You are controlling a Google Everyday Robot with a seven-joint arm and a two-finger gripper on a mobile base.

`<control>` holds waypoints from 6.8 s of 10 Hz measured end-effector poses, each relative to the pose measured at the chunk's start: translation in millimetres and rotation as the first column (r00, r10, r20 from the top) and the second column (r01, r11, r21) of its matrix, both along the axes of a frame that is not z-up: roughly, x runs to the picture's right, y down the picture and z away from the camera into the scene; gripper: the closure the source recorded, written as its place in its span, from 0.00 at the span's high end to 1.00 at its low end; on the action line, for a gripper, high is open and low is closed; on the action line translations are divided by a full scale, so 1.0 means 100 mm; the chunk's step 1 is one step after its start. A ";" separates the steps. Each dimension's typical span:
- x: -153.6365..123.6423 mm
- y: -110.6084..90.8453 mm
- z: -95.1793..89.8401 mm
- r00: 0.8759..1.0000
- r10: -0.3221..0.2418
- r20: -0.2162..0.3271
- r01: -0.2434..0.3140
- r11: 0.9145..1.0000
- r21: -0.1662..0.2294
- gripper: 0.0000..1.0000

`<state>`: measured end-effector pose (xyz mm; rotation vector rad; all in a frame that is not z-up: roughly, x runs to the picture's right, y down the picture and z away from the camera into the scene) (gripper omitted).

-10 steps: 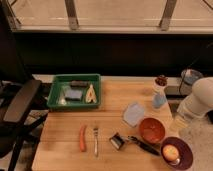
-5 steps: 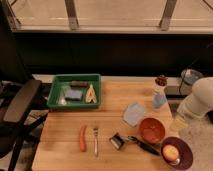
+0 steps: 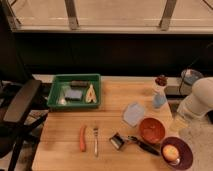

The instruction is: Place eraser in red bowl

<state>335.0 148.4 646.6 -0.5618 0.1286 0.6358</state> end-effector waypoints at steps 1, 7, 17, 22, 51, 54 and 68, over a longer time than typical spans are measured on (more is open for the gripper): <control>0.00 0.00 0.00 1.000 0.000 0.000 0.000 1.000 0.000 0.65; -0.04 -0.04 0.03 1.000 -0.003 0.011 0.003 1.000 0.009 0.65; -1.94 -1.11 0.40 0.955 -0.232 0.184 0.198 0.963 0.184 0.65; -2.61 -1.25 0.37 0.912 -0.318 0.258 0.263 0.938 0.227 0.65; -4.75 -2.08 2.29 0.918 -0.060 0.393 -0.032 0.974 0.223 0.65; -4.78 -2.17 2.50 0.872 -0.172 0.459 0.037 0.957 0.287 0.65; -4.86 -2.02 2.92 0.800 -0.265 0.538 0.053 0.925 0.377 0.65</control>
